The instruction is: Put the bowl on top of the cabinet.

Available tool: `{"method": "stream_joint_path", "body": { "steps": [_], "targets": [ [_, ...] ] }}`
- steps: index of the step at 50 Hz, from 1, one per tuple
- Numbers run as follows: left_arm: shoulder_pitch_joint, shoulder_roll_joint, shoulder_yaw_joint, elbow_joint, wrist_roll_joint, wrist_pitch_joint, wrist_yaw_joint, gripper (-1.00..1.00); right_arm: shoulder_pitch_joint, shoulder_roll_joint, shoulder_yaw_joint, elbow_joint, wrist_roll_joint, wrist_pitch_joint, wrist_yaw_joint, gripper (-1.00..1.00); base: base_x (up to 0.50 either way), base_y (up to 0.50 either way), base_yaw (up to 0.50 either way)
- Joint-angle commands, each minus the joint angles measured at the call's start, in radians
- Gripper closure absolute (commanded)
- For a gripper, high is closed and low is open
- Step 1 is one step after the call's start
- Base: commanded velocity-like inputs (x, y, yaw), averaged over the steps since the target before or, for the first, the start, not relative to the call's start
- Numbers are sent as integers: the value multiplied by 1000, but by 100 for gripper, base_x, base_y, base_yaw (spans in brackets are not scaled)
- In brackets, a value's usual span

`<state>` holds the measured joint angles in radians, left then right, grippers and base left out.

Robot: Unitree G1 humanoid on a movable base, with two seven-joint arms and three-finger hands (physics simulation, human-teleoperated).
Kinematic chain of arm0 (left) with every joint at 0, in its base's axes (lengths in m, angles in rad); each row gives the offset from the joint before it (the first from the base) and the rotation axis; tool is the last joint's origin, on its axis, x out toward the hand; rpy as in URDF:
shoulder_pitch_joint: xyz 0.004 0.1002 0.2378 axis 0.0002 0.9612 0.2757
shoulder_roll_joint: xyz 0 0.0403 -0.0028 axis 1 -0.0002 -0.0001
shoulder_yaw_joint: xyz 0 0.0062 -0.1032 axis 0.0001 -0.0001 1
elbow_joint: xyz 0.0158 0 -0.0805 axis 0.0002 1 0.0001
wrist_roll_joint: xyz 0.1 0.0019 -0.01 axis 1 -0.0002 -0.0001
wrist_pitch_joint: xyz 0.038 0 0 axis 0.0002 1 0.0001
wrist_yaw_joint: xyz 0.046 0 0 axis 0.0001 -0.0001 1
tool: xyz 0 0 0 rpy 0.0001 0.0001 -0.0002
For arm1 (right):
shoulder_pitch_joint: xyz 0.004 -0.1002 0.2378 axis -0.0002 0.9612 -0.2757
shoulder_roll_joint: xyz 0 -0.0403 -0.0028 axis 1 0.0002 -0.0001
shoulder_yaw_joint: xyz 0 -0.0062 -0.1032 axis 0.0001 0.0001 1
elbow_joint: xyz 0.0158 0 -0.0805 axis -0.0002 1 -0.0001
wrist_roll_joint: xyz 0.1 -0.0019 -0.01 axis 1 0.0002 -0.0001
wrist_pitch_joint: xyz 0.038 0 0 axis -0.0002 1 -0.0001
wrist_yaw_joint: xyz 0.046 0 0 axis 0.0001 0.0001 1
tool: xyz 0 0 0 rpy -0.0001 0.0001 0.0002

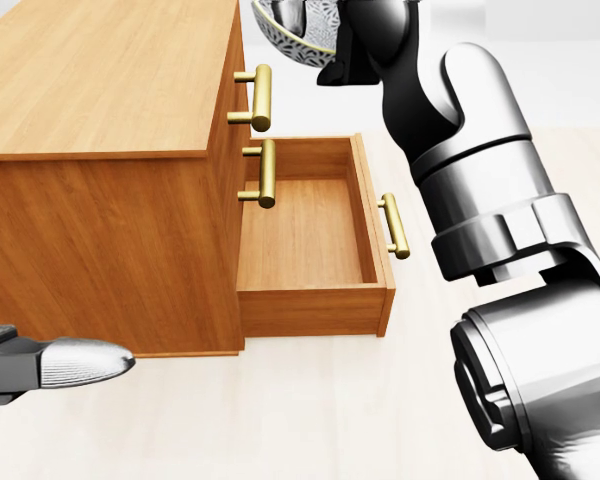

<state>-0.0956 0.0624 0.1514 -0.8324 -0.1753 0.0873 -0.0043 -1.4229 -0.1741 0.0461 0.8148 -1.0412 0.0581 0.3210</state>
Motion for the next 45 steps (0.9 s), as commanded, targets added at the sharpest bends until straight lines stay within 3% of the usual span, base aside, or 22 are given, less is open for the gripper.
{"method": "stream_joint_path", "body": {
  "steps": [1, 21, 45],
  "targets": [
    [-3, 2, 3, -2, -6, 0, 3, -100, -69, 28, -3, 99, -35, -25, -73, 100, 0, 0, 0],
    [-8, 6, 10, -2, -13, 0, 6, -100, -121, 103, 20, 165, -36, 11, -104, 100, 0, 0, 0],
    [-13, 10, 16, -10, -24, 0, 11, -100, -109, 169, 39, 160, -42, 29, -115, 100, 0, 0, 0]
  ]
}}
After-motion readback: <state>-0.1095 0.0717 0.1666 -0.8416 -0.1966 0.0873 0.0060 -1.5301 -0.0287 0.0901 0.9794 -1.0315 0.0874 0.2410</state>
